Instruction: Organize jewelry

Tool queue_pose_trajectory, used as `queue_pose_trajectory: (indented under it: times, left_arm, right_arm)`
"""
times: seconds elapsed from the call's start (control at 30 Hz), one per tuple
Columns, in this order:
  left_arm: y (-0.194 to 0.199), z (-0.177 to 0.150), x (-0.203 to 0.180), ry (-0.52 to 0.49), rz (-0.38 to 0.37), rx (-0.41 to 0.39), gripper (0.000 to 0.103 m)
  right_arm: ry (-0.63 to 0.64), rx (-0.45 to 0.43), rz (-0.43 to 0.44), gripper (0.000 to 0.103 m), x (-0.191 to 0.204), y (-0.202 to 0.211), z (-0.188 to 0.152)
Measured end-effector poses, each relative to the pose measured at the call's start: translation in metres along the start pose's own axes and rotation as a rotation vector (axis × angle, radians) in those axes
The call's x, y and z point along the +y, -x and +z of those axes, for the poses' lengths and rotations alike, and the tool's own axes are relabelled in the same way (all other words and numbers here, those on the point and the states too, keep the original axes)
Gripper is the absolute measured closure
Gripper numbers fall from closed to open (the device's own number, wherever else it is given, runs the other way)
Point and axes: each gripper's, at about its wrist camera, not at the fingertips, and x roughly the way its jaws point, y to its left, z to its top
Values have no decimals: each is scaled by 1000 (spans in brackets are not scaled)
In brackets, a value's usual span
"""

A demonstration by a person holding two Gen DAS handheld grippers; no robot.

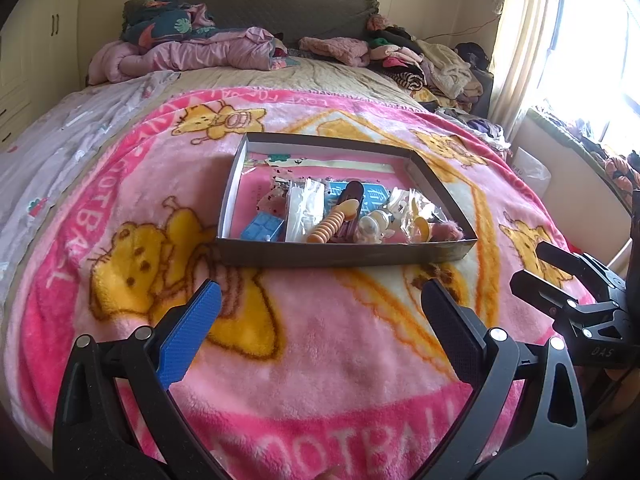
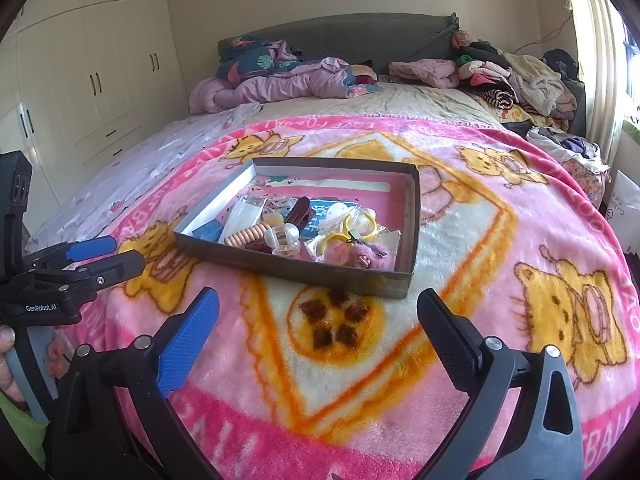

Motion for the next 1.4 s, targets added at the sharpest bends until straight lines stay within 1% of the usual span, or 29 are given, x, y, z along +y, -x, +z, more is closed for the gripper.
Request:
queue_pose_trajectory:
  times: [1.4]
  left_arm:
    - [6,1,7,-3,19,7,11]
  right_arm:
    - [0,2,1,6,2,1,-1]
